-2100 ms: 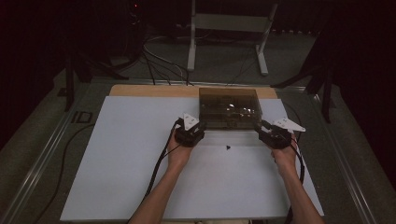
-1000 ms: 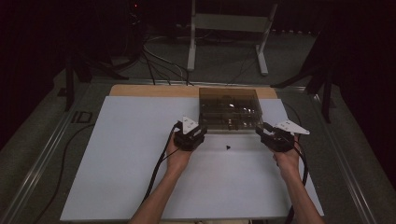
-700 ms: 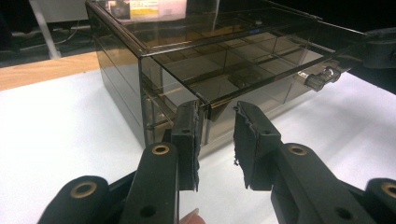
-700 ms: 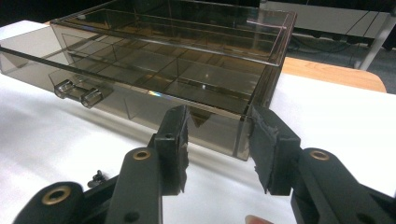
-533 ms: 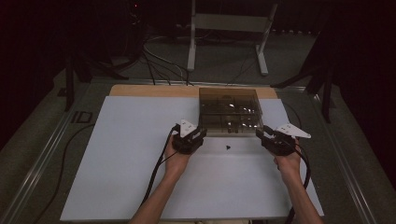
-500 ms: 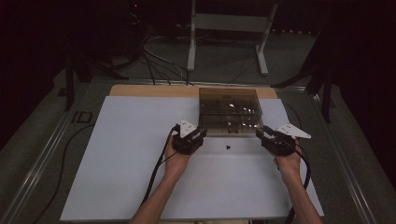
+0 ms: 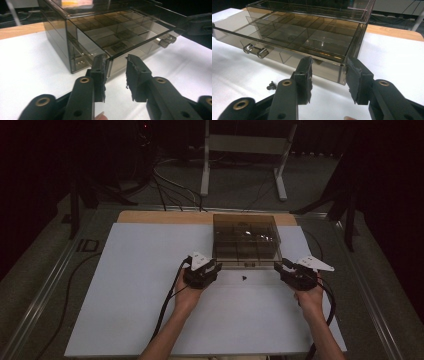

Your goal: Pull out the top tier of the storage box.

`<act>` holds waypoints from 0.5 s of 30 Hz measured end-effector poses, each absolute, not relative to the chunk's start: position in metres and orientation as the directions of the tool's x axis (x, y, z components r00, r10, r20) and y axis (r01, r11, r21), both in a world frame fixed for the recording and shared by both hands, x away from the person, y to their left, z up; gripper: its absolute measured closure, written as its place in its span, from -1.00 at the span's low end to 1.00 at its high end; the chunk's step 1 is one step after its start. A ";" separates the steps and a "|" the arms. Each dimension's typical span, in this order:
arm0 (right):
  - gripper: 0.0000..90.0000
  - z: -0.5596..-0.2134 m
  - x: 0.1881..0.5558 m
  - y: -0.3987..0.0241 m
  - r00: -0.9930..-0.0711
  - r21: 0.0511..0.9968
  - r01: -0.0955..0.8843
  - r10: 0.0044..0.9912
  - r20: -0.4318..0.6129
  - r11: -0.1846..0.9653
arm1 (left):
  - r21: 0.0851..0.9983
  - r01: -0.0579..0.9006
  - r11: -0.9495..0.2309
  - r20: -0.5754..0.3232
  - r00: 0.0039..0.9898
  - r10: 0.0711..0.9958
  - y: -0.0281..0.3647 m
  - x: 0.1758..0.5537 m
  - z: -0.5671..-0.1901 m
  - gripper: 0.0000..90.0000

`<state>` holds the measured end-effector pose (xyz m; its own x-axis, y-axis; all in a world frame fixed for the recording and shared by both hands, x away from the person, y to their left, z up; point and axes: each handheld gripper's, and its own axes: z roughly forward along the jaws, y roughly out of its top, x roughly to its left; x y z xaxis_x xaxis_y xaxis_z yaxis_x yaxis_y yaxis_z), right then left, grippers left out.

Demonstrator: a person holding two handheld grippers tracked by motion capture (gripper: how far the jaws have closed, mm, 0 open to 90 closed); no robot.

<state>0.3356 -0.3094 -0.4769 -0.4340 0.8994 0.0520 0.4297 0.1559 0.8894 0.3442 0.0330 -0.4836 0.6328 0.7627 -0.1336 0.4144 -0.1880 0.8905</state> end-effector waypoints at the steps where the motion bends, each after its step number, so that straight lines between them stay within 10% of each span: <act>1: 0.29 -0.477 0.335 -0.310 -0.435 0.889 0.431 0.899 0.057 0.152 | 0.889 0.415 -0.195 -0.133 0.640 0.756 0.033 0.344 -0.484 0.48; 15: -0.60 -0.471 0.332 -0.307 -0.411 0.902 0.418 0.908 0.078 0.112 | 0.916 0.388 -0.106 -0.173 0.619 0.766 0.048 0.341 -0.471 -0.59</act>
